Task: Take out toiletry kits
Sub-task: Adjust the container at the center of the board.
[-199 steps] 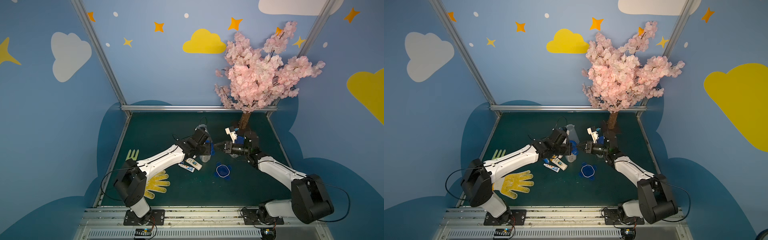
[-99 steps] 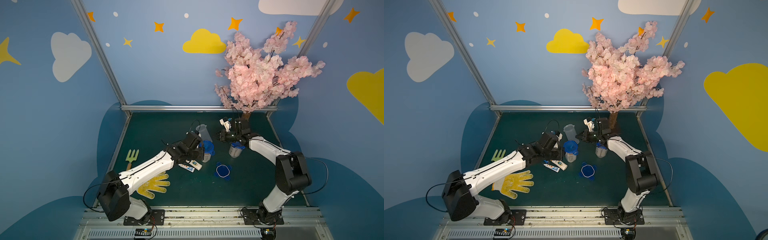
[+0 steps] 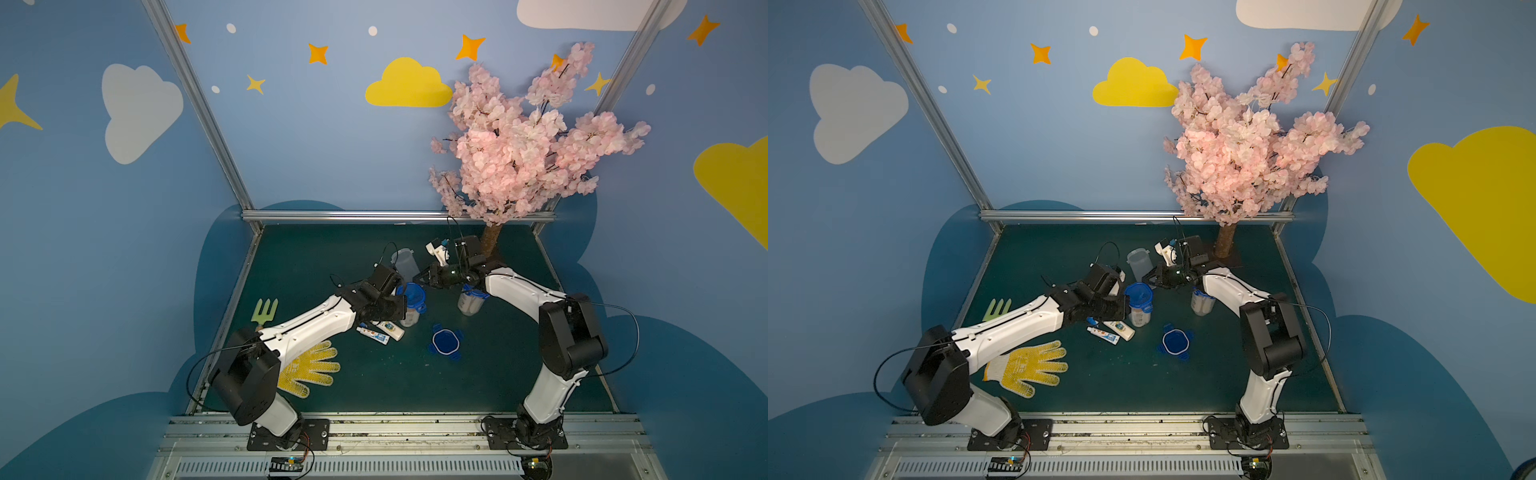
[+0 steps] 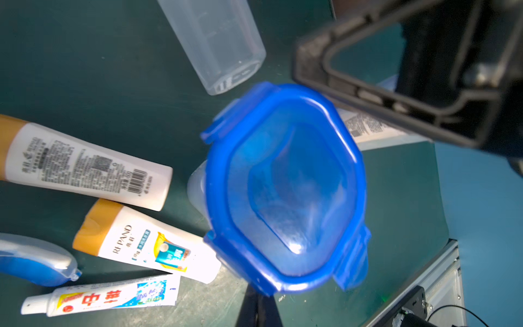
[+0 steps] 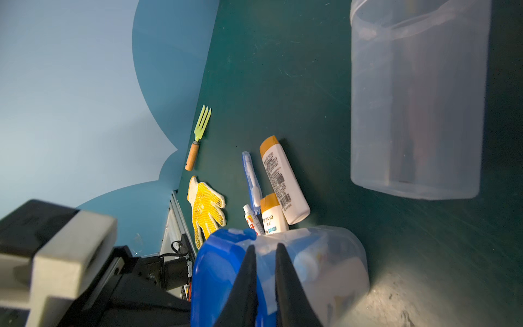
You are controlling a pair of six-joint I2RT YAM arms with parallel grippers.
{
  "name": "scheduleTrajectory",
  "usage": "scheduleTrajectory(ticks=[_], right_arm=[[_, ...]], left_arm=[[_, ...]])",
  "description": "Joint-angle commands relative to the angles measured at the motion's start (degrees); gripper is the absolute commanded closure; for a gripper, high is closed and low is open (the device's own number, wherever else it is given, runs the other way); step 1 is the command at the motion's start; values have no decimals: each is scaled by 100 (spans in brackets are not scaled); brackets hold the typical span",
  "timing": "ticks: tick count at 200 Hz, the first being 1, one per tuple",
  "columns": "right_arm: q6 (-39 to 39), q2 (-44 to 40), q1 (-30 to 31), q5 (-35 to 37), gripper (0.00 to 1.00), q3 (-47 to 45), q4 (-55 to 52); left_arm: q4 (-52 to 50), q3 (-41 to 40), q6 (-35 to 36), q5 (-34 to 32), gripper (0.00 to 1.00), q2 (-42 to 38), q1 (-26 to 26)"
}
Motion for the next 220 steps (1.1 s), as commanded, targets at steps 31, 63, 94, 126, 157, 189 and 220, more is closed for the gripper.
scheduleTrajectory(ticks=[31, 63, 94, 126, 157, 189, 220], right_arm=[[-48, -701, 60, 192, 84, -602, -291], [35, -1073, 67, 237, 84, -1081, -107], [37, -1341, -31, 346, 85, -1370, -77], [341, -1728, -319, 99, 81, -1854, 583], [680, -2203, -421, -100, 60, -2459, 1445], [989, -2659, -397, -228, 32, -2973, 2119], [1296, -3038, -344, -259, 18, -3472, 2626]], left_arm=[[65, 137, 51, -72, 98, 127, 152], [1, 153, 143, -162, 98, 198, 279], [-65, 198, 190, -168, 98, 212, 448], [-318, 258, 343, -510, 98, -196, 499], [-288, 242, 464, -646, 98, -720, 504], [-121, 363, 482, -275, 87, -746, 375], [-145, 650, 512, 6, 69, -345, 85]])
